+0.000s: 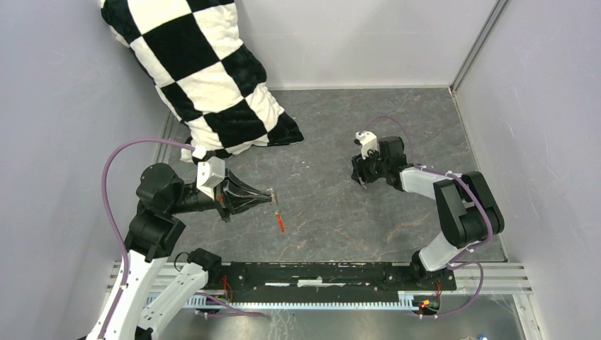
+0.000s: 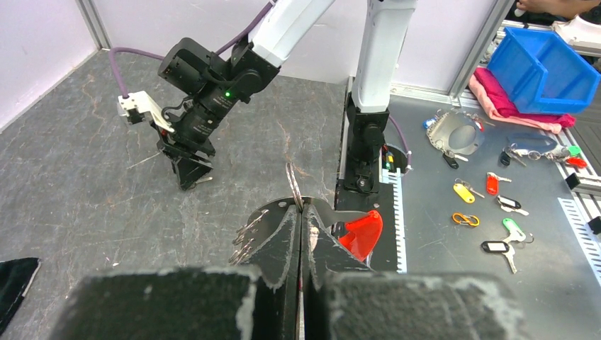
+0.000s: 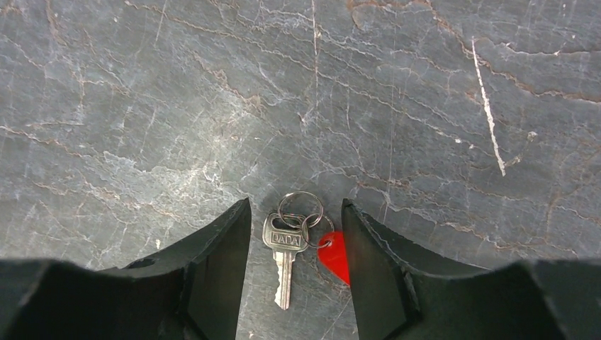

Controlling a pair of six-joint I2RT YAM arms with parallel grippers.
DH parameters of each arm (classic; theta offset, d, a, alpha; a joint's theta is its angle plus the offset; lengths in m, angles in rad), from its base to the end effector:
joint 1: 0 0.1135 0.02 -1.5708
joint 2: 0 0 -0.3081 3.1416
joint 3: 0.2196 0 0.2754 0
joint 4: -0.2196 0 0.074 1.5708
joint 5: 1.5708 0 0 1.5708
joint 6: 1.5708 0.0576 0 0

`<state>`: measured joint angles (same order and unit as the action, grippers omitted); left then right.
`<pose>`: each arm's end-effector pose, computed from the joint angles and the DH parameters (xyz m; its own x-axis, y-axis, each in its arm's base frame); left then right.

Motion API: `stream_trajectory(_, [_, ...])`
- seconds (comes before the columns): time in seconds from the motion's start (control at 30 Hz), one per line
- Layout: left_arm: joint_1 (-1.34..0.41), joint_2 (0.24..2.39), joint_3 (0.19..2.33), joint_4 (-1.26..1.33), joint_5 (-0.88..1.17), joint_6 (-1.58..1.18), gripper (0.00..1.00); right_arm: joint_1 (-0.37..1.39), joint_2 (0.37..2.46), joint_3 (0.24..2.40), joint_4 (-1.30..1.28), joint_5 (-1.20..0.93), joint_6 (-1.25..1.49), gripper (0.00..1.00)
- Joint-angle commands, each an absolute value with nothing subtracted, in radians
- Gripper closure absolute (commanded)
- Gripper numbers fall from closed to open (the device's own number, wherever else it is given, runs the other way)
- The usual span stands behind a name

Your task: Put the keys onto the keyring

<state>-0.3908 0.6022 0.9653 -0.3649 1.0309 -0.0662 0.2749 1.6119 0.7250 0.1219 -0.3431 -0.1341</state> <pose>0.0733 -0.0836 0.4394 -0.0671 -0.0091 -0.9977 0.9866 0.1483 -0.0677 0.3234 0.1113 0.1621 -0.5951 -0.2987 -0.7461 -0.5739 0.8078 0.1344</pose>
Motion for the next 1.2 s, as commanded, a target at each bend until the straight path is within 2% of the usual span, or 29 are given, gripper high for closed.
stream_trajectory(0.0, [-0.396,0.601,1.000,-0.345,1.052,-0.010,0.98,0.275,1.633,0.747,0.130,-0.336,-0.165,0.44])
stream_trajectory(0.13, [-0.396,0.597,0.999,-0.345,1.049,-0.011,0.98,0.274,1.648,0.740,0.149,-0.348,-0.149,0.51])
stream_trajectory(0.37, [-0.396,0.591,0.998,-0.345,1.045,-0.012,0.98,0.288,1.619,0.677,0.240,-0.394,-0.095,0.72])
stream_trajectory(0.7, [-0.395,0.583,0.996,-0.344,1.038,-0.015,0.98,0.311,1.533,0.609,0.340,-0.460,-0.050,0.92])
stream_trajectory(1.07, [-0.396,0.589,0.991,-0.342,1.037,-0.012,0.98,0.314,1.445,0.546,0.352,-0.453,-0.032,0.92])
stream_trajectory(1.1, [-0.395,0.589,0.990,-0.341,1.037,-0.012,0.98,0.317,1.445,0.545,0.348,-0.430,-0.034,0.88])
stream_trajectory(1.17, [-0.394,0.587,0.989,-0.338,1.036,-0.014,0.98,0.337,1.456,0.558,0.315,-0.386,-0.056,0.72])
